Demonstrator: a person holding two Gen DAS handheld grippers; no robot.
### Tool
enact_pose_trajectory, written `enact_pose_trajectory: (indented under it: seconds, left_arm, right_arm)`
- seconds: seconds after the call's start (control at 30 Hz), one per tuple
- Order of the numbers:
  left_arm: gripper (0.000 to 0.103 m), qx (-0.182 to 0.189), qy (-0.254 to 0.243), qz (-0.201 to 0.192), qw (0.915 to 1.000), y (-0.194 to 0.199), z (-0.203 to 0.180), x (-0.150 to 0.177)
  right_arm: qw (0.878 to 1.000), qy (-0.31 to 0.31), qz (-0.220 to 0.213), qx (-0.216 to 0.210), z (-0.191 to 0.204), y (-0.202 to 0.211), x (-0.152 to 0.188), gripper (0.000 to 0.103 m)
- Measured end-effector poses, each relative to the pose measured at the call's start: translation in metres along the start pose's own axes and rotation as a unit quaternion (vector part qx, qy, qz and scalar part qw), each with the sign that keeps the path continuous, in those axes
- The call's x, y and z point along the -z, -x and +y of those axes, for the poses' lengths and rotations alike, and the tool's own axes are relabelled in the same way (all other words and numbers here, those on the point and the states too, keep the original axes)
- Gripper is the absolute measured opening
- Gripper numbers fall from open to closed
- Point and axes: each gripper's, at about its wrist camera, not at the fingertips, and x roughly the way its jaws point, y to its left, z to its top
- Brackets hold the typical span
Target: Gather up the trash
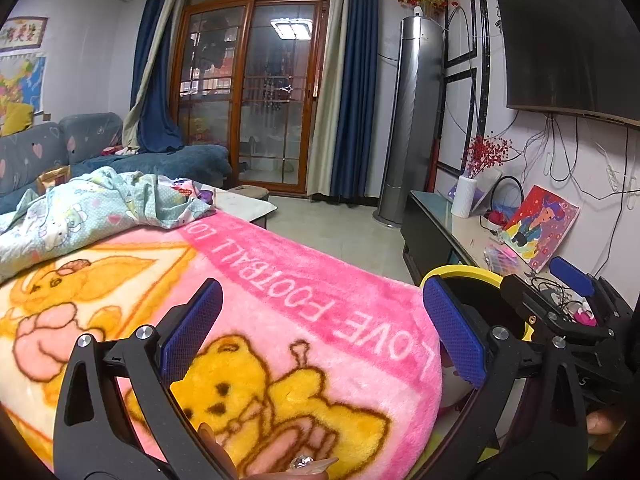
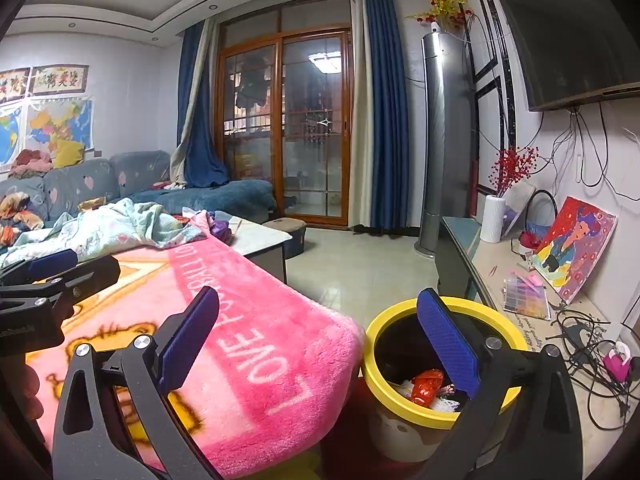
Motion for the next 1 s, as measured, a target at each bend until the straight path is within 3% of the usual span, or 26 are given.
enact_pose_trajectory:
  seconds: [1.0]
  left_arm:
    - [0.092, 0.001, 0.000, 0.003, 1.0000, 0.0007, -0.0023, 0.0018]
  right_arm:
    - [1.000, -0.005, 0.008, 0.006, -0.0005, -0.0064, 0.0033, 0.097]
